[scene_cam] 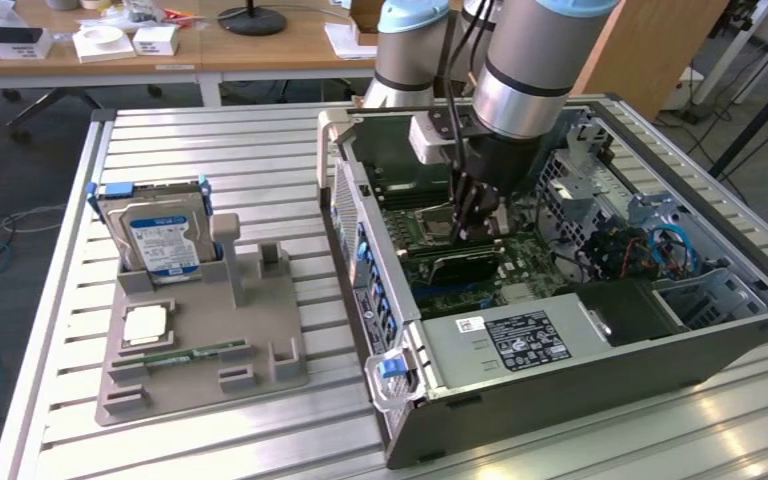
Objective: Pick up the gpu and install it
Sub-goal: 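Press down on the gpu until it lock into place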
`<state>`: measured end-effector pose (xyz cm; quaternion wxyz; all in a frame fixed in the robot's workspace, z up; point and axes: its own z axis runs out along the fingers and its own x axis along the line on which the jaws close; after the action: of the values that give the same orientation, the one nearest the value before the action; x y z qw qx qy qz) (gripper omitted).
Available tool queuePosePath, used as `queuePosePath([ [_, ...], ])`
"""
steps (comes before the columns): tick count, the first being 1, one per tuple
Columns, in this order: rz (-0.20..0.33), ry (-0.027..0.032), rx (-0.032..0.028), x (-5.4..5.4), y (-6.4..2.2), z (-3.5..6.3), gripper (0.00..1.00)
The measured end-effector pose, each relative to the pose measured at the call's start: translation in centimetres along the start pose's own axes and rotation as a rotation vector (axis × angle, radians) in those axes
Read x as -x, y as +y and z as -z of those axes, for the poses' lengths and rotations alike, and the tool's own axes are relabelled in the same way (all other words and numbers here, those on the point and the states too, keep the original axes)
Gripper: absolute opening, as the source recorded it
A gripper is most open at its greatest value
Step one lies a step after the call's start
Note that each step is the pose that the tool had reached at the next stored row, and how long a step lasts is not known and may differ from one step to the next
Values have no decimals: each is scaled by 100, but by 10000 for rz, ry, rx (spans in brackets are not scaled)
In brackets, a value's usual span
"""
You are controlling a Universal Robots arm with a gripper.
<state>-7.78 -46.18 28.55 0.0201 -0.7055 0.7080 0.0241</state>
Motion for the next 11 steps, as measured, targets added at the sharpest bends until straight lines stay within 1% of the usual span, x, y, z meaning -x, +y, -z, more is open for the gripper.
queuePosePath([
  [6, 0, -2, 0, -5, -1, -84, 10],
  [11, 0, -4, -1, -6, -1, -101, 10],
])
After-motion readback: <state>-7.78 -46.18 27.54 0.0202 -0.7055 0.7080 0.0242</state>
